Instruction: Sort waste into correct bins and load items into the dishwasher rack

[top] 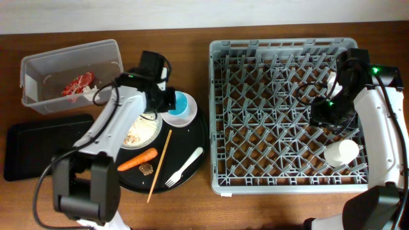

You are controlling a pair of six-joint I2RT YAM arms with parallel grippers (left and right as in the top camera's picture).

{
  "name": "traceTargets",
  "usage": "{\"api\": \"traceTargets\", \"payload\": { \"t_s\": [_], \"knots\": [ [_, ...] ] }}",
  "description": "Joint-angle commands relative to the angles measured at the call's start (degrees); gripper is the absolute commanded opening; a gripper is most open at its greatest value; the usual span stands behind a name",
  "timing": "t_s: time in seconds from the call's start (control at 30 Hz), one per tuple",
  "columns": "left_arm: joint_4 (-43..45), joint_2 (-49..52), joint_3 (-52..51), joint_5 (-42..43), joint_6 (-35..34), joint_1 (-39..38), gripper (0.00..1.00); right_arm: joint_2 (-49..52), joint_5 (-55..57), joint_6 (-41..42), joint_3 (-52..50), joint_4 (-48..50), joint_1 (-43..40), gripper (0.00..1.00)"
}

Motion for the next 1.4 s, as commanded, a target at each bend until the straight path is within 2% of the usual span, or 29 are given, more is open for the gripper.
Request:
{"api": "traceTargets", "payload": {
  "t_s": [0.0,0.07,0.17,0.2,0.3,0.4,0.43,0.5,0.6,0.7,0.93,1.07,1.17,1.3,1.33,1.37],
  "knots": [
    [-0.9,-7.0,3.1,18.3,-0.1,3.3,0.00,0.0,-5.1,-4.1,0.8,0.9,-0.2,0.55],
    [-0.6,-8.2,3.1,32.1,0.2,5.4,0.00,0.0,-16.3,-12.1,0.8,2.1,-0.2,0.55],
    [-0.4,-7.9,3.0,47.5,0.7,6.9,0.00,0.0,-39.2,-30.8,0.8,1.2,-0.2,0.56],
    [-0.3,-7.8,3.0,50.9,0.7,7.0,0.00,0.0,-43.7,-34.5,0.8,0.9,-0.2,0.58],
    [1.2,-7.8,2.9,61.5,0.7,6.8,0.00,0.0,-54.6,-42.3,0.8,0.8,-0.2,0.62],
    [2.7,-7.8,2.9,68.3,0.7,6.0,0.00,0.0,-61.3,-44.3,0.8,0.8,0.2,0.78],
    [2.7,-7.8,2.9,68.3,0.0,5.2,0.00,0.0,-63.0,-44.3,0.8,0.8,0.9,0.85],
    [3.5,-7.8,2.9,68.3,-0.7,3.8,0.00,0.0,-64.0,-44.5,0.8,0.8,2.6,0.92],
    [6.9,-7.8,2.9,67.9,-3.5,0.7,0.00,0.0,-64.0,-44.5,0.8,1.2,5.7,0.93],
    [7.7,-7.8,2.9,63.7,-5.7,-1.9,0.00,0.0,-66.2,-44.5,0.8,1.9,8.7,0.93],
    [7.7,-7.8,2.9,62.8,-5.8,-5.3,0.00,0.0,-70.5,-44.5,0.8,3.8,10.0,0.91],
    [7.7,-7.8,2.9,61.1,-6.2,-6.0,0.00,0.0,-71.3,-44.5,0.8,3.4,10.0,0.81],
    [7.7,-7.8,2.9,60.1,-6.6,-6.0,0.00,0.0,-71.3,-44.5,0.8,2.7,10.0,0.64],
    [7.7,-7.8,2.9,59.5,-6.6,-6.0,0.02,0.0,-71.3,-44.5,0.8,2.5,10.0,0.57],
    [7.7,-7.8,2.9,58.9,-6.6,-6.0,0.08,0.0,-71.3,-44.5,0.8,2.5,10.0,0.55],
    [7.7,-7.8,2.9,58.3,-6.6,-6.0,0.22,0.0,-71.1,-44.5,0.8,2.5,10.0,0.52]
  ]
}}
